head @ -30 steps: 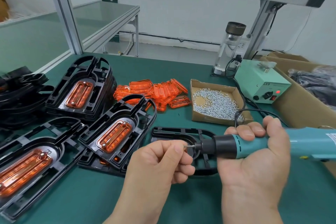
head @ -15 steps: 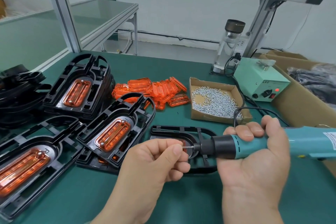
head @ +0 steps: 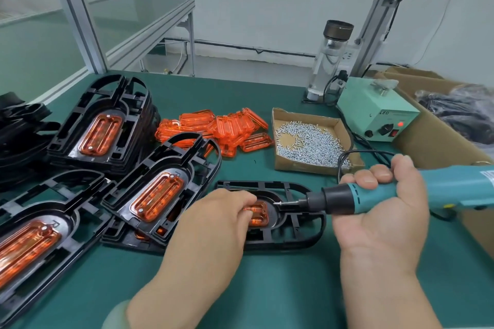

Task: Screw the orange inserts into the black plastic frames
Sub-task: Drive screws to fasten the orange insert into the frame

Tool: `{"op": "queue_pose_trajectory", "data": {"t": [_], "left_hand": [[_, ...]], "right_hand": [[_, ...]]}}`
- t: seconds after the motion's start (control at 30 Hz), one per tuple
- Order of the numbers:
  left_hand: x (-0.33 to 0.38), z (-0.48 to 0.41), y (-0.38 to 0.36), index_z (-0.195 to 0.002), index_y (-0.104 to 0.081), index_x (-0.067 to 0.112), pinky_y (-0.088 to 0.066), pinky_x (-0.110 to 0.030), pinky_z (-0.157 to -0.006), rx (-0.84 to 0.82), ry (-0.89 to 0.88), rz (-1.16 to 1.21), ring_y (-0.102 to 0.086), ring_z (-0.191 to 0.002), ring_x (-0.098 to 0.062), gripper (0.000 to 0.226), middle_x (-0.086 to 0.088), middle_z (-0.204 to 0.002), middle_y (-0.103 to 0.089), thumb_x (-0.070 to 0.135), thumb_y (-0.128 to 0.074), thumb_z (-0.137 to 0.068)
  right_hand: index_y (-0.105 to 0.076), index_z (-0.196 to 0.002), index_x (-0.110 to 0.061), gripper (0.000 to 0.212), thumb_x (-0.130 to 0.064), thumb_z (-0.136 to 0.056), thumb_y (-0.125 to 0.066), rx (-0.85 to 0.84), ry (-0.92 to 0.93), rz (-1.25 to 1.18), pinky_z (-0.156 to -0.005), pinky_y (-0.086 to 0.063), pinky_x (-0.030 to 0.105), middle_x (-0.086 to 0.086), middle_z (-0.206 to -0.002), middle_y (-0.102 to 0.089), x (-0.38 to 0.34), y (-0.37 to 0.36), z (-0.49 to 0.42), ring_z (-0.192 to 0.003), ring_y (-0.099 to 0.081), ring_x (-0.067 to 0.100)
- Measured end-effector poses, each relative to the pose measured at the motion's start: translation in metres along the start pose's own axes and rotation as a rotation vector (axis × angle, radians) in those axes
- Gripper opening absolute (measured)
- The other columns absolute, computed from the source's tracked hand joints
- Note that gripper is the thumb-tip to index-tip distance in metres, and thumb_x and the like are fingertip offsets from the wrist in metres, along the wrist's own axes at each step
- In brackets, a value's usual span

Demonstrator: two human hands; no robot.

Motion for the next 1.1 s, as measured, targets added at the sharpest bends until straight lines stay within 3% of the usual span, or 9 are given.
{"op": "queue_pose_trajectory", "data": {"t": [0.07, 0.2, 0.3, 0.4, 0.6, 0.7, 0.83, 0.97, 1.1], "left_hand": [[-0.001, -0.010, -0.007, -0.097, -0.063, 0.029, -0.045, -0.020, -0.073, -0.074, -0.043, -0.249, -0.054, -0.085, -0.007, 0.017, 0.010, -0.094, -0.057, 0.024, -0.047, -0.094], [-0.003, -0.027, -0.015, -0.069, -0.038, 0.023, -0.026, -0.020, -0.054, -0.182, -0.056, -0.520, -0.036, -0.062, -0.010, 0.025, 0.006, -0.071, -0.031, 0.015, -0.052, -0.088], [-0.003, -0.045, -0.018, -0.082, -0.055, 0.025, -0.031, -0.021, -0.058, -0.312, -0.017, -0.577, -0.037, -0.062, -0.013, 0.015, 0.002, -0.081, -0.038, 0.016, -0.049, -0.092], [-0.003, -0.053, -0.019, -0.111, -0.064, 0.028, -0.037, -0.027, -0.073, -0.422, -0.030, -0.603, -0.053, -0.086, -0.022, 0.023, 0.001, -0.092, -0.045, 0.021, -0.051, -0.093], [0.003, -0.042, -0.008, -0.107, -0.069, 0.022, -0.042, -0.025, -0.080, -0.423, -0.025, -0.465, -0.058, -0.100, -0.021, 0.023, 0.001, -0.094, -0.052, 0.023, -0.049, -0.096], [0.005, -0.042, -0.007, -0.105, -0.069, 0.021, -0.045, -0.027, -0.083, -0.346, -0.043, -0.438, -0.057, -0.101, -0.021, 0.024, 0.000, -0.101, -0.058, 0.019, -0.047, -0.096], [0.006, -0.047, -0.010, -0.116, -0.066, 0.026, -0.042, -0.025, -0.089, -0.422, -0.002, -0.472, -0.055, -0.106, -0.020, 0.027, -0.001, -0.114, -0.053, 0.027, -0.045, -0.099], [0.000, -0.042, -0.011, -0.111, -0.068, 0.029, -0.039, -0.020, -0.078, -0.347, -0.059, -0.471, -0.056, -0.099, -0.017, 0.026, 0.001, -0.106, -0.054, 0.028, -0.046, -0.097], [-0.001, -0.042, -0.012, -0.111, -0.067, 0.027, -0.040, -0.023, -0.081, -0.343, -0.059, -0.475, -0.056, -0.101, -0.018, 0.025, 0.000, -0.110, -0.054, 0.026, -0.046, -0.097]], "right_hand": [[-0.043, -0.080, -0.023, 0.021, -0.021, -0.097, -0.055, 0.034, 0.052, -0.003, -0.060, -0.037, 0.019, -0.010, -0.061, -0.041, -0.002, 0.001, -0.006, -0.050, -0.039, 0.007], [-0.048, -0.078, -0.022, 0.020, -0.017, -0.094, -0.059, 0.032, 0.096, 0.044, -0.054, -0.039, 0.020, -0.009, -0.057, -0.045, 0.006, -0.005, -0.020, -0.046, -0.041, 0.009], [-0.049, -0.080, -0.020, 0.018, -0.015, -0.093, -0.061, 0.023, 0.084, 0.069, -0.052, -0.040, 0.021, -0.007, -0.057, -0.046, 0.010, -0.006, -0.025, -0.045, -0.042, 0.010], [-0.048, -0.076, -0.019, 0.022, -0.015, -0.092, -0.062, 0.028, 0.081, 0.106, -0.053, -0.040, 0.022, -0.005, -0.058, -0.045, 0.015, -0.006, -0.028, -0.046, -0.042, 0.011], [-0.051, -0.072, -0.020, 0.024, -0.015, -0.091, -0.063, 0.013, 0.064, 0.164, -0.052, -0.039, 0.023, -0.004, -0.059, -0.045, 0.022, -0.007, -0.031, -0.047, -0.042, 0.012], [-0.058, -0.081, -0.022, 0.014, -0.014, -0.090, -0.065, -0.023, 0.047, 0.174, -0.049, -0.040, 0.021, -0.005, -0.058, -0.046, 0.025, -0.008, -0.033, -0.046, -0.043, 0.011], [-0.059, -0.082, -0.023, 0.015, -0.011, -0.091, -0.063, -0.076, 0.077, 0.244, -0.050, -0.039, 0.021, -0.004, -0.059, -0.046, 0.028, -0.011, -0.035, -0.047, -0.043, 0.012], [-0.057, -0.082, -0.020, 0.016, -0.008, -0.091, -0.061, -0.095, 0.089, 0.267, -0.048, -0.039, 0.022, -0.003, -0.059, -0.046, 0.030, -0.014, -0.036, -0.046, -0.044, 0.012], [-0.056, -0.082, -0.019, 0.016, -0.006, -0.092, -0.059, -0.123, 0.121, 0.289, -0.048, -0.039, 0.021, -0.001, -0.060, -0.045, 0.030, -0.015, -0.036, -0.044, -0.043, 0.012]]}}
Point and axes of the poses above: each hand's wrist, its own z-axis away from the middle knuckle, its own y-axis out of the back of the hand, x = y × z, the point moved 1 cm from there along -z, towards the middle knuckle
